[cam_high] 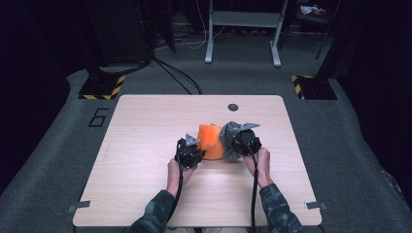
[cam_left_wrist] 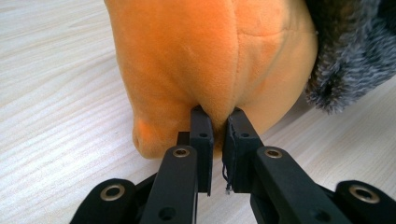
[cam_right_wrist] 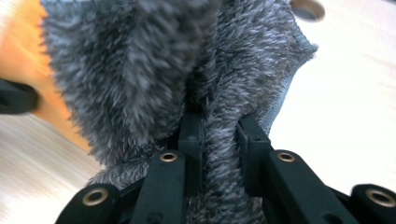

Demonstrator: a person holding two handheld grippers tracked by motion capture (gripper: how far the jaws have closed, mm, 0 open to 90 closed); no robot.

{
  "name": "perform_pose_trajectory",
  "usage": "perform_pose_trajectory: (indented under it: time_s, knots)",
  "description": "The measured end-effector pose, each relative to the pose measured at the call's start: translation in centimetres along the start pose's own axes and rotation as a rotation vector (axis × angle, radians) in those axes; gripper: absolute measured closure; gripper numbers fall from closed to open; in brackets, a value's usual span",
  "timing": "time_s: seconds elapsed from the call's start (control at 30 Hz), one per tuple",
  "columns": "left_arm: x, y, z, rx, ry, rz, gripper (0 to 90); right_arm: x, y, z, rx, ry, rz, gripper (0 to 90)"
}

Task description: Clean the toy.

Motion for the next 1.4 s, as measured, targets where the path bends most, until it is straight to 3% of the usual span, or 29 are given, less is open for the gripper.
perform_pose_trajectory:
  time_s: [0.23,0.33,0.5,0.63,0.7,0.8,0.93,1.2,1.33,1.4]
  knots:
    - [-0.1,-0.1,0.0,-0.003,-0.001,0.003,83.0,-3.0,1.5,1.7,-0.017,-0.094,0.030,75.1]
    - [0.0,-0.1,0.0,-0.003,0.005,0.001,82.9,-4.0,1.7,2.5,0.009,-0.118,0.072,75.1]
    - [0.1,-0.1,-0.1,0.004,0.010,0.003,82.7,-3.1,2.1,1.4,0.008,-0.076,0.093,75.1]
    - [0.2,0.0,-0.1,0.006,0.010,0.012,82.6,-0.9,1.8,-0.5,0.024,0.004,0.088,75.2]
    - [0.2,0.1,-0.1,0.009,0.010,0.018,82.5,0.5,1.1,-1.5,0.049,0.045,0.088,75.2]
    - [0.4,0.3,-0.1,0.008,0.013,0.019,82.5,2.6,-0.3,-2.8,0.085,0.092,0.044,75.2]
    - [0.5,0.4,-0.1,0.004,0.023,0.020,82.3,4.5,-2.3,-3.3,0.122,0.120,0.010,75.2]
    - [0.6,0.6,-0.2,-0.008,0.018,0.031,82.4,5.8,-4.7,-2.2,0.159,0.123,-0.022,75.0]
    - [0.7,0.8,-0.1,-0.010,0.021,0.049,82.4,5.5,-5.3,-1.0,0.165,0.101,-0.019,74.8]
    - [0.7,0.8,-0.1,-0.010,0.021,0.050,82.4,5.3,-5.5,-0.6,0.143,0.088,-0.027,75.0]
Point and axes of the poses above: each handheld gripper's, and its own axes: z roughly forward along the jaws, x roughly out of its top, y roughly to its right, the point moved 10 cm from there along z, roughly forward along the jaws, and after that the axes turned 11 degrees about y, right-handed, at the moved point
